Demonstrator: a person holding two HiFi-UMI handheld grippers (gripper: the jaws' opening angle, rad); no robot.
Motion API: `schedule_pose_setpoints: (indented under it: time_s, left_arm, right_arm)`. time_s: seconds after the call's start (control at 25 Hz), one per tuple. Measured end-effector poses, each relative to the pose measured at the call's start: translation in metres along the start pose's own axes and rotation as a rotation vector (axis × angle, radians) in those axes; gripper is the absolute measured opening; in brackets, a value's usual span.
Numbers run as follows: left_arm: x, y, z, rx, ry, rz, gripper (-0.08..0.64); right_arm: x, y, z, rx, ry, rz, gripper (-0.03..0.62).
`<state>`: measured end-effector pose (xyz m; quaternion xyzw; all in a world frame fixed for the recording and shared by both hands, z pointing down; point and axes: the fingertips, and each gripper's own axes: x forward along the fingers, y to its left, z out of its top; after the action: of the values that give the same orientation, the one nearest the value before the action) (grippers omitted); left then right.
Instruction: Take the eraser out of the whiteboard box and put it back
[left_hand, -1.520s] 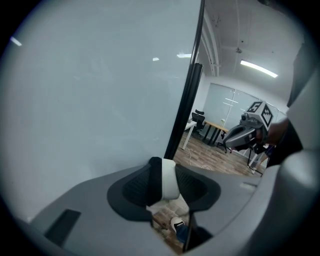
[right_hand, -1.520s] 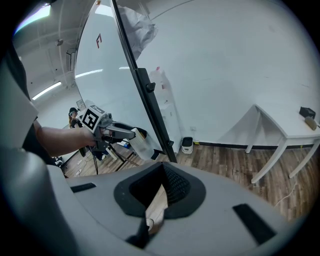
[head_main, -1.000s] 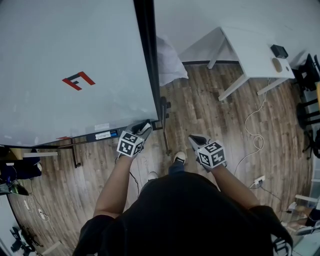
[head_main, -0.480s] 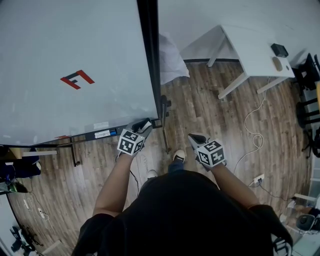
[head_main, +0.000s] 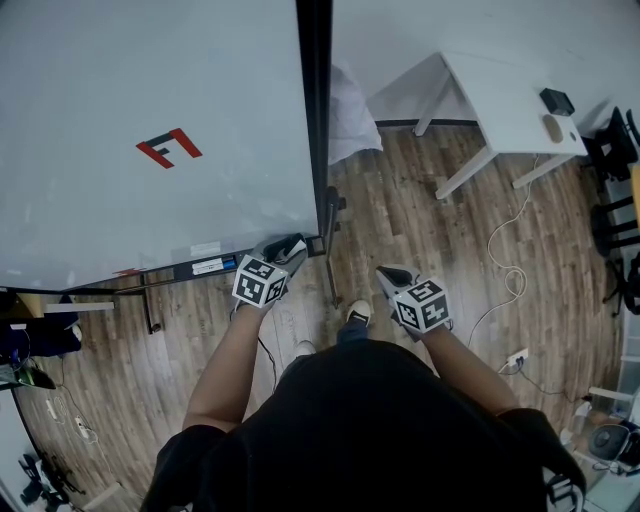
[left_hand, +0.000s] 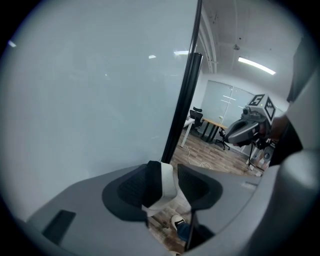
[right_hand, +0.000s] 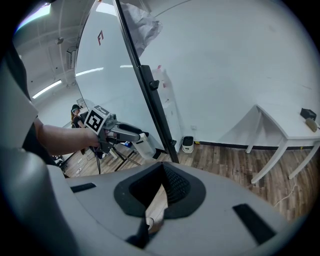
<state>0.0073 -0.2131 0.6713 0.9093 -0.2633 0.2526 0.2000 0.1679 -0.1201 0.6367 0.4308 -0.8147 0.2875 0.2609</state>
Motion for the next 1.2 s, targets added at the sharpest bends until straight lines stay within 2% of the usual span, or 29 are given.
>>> schedule_pose_setpoints:
  time_s: [0.64, 0.96, 1.2]
  left_arm:
    - [-0.056, 0.000, 0.012, -0.003, -0.083, 0.017, 0.191]
    - [-0.092, 0.003, 0.002, -0.024, -0.113, 0.046, 0.192]
    - [-0.109, 0.002, -0.007, -0.029, -0.130, 0.038, 0.192]
  right_arm:
    - [-0.009, 0.025, 0.013, -0.034, -0.031, -0.008, -0.006]
    - [-0.004, 0.047, 0.023, -0.064, -0.042, 0.006, -0.006]
    - [0.001, 0.063, 0.029, -0.082, -0.050, 0.015, -0.006]
